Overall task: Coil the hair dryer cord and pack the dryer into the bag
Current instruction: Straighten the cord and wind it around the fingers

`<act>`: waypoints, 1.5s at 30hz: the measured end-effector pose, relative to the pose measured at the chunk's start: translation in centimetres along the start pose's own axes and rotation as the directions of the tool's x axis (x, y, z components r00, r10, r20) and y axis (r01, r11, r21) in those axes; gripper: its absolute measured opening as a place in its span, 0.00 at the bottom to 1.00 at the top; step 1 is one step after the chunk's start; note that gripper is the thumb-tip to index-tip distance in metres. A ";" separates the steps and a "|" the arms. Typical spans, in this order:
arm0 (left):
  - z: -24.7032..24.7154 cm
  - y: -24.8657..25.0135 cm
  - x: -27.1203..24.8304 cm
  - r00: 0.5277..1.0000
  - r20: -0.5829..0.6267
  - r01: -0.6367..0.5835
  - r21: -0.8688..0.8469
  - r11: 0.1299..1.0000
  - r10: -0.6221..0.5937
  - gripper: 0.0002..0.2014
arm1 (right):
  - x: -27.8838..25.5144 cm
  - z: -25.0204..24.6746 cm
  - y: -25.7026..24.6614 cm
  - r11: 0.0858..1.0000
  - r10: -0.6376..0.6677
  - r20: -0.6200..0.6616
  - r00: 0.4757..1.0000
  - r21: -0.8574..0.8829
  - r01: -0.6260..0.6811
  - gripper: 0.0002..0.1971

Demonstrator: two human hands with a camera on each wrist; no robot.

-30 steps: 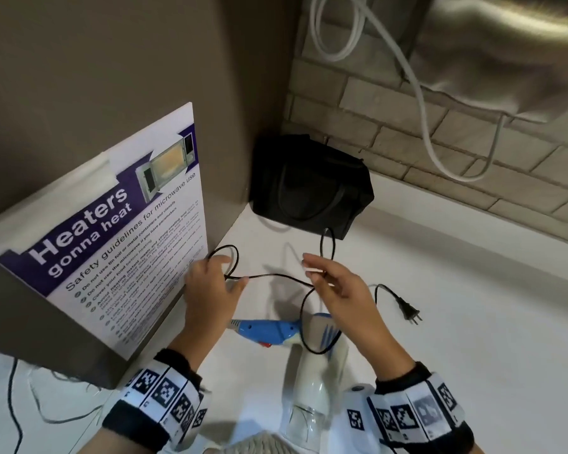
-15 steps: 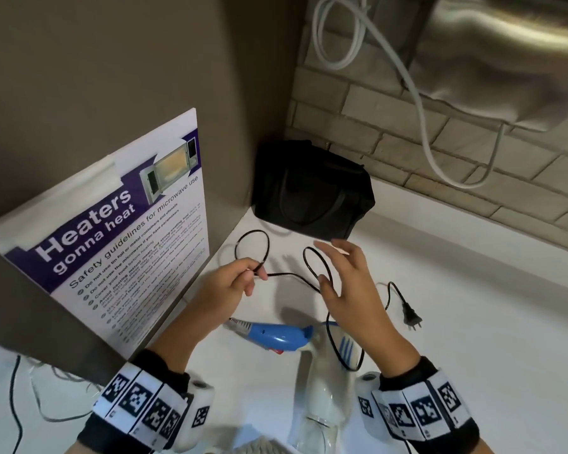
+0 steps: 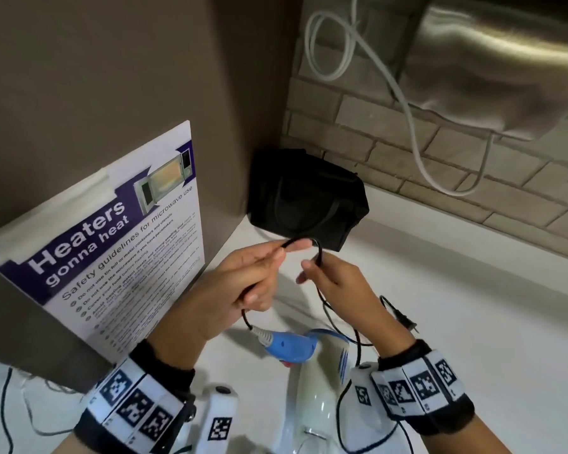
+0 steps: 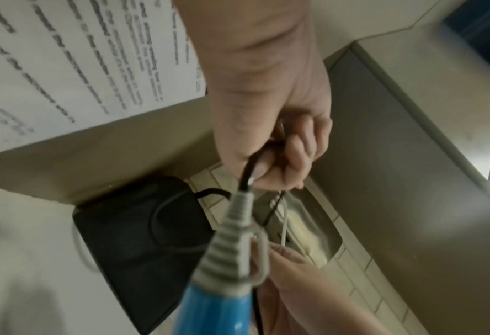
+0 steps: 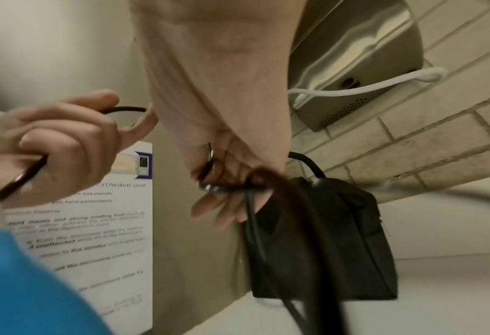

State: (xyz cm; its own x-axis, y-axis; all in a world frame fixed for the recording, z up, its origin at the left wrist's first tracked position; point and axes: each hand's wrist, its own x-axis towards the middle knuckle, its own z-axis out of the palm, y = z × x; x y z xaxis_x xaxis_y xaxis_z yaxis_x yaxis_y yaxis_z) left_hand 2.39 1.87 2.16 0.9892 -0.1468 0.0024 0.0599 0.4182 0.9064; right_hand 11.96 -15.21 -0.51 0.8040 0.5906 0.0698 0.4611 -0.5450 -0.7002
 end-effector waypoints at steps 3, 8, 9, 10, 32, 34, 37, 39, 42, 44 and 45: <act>0.2 0.0 1.0 0.999 0.028 -0.031 -0.159 0.987 0.036 0.23 | -1.1 0.2 0.8 0.997 0.057 0.113 0.992 0.041 -0.062 0.16; -0.4 0.4 2.9 0.994 -0.058 -0.108 -0.214 0.971 0.098 0.26 | -3.1 0.1 1.7 0.999 0.033 0.154 0.988 0.025 -0.038 0.12; -0.8 0.4 3.3 0.992 -0.068 -0.114 -0.223 0.968 0.102 0.25 | -3.4 -0.1 2.0 1.000 0.016 0.145 0.989 -0.025 -0.012 0.12; -1.2 0.3 3.6 0.991 -0.083 -0.119 -0.233 0.965 0.102 0.24 | -3.6 -0.2 2.3 0.997 0.007 0.141 0.990 -0.081 0.005 0.11; -4.8 -0.9 7.1 0.970 -0.242 -0.010 0.016 1.000 0.014 0.22 | -2.9 -5.5 -3.2 0.926 -0.307 0.071 0.949 -0.207 0.315 0.12; -4.7 -0.9 7.4 0.983 -0.182 0.029 0.058 0.998 -0.018 0.21 | -1.6 -6.1 -3.8 0.910 -0.364 0.013 0.931 -0.207 0.359 0.15; -4.0 -0.7 7.8 0.991 -0.117 0.069 0.050 0.996 -0.062 0.29 | 0.3 -6.5 -4.4 0.887 -0.409 0.005 0.913 -0.232 0.399 0.15; -3.2 -0.3 7.8 0.991 -0.104 0.092 0.017 0.996 -0.090 0.31 | 1.4 -6.9 -5.0 0.858 -0.436 -0.002 0.900 -0.304 0.414 0.14; -2.4 -0.1 7.9 0.991 -0.018 0.131 0.011 0.991 -0.131 0.35 | 3.3 -7.9 -6.0 0.826 -0.468 -0.037 0.883 -0.375 0.422 0.17; -2.1 0.0 7.9 0.985 0.078 0.153 0.032 0.988 -0.155 0.38 | 4.9 -8.0 -6.3 0.818 -0.488 -0.063 0.870 -0.380 0.431 0.18; -2.0 0.0 7.9 0.977 0.129 0.167 0.039 0.985 -0.171 0.40 | 5.8 -7.8 -6.2 0.812 -0.491 -0.059 0.869 -0.394 0.431 0.17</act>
State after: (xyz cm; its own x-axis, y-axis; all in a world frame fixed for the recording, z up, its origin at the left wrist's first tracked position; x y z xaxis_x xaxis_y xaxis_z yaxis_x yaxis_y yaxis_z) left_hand 10.51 2.51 1.36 0.9386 -0.3308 -0.0977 0.2190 0.3527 0.9097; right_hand 16.74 -13.05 9.79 0.4948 0.7457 0.4461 0.8690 -0.4222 -0.2580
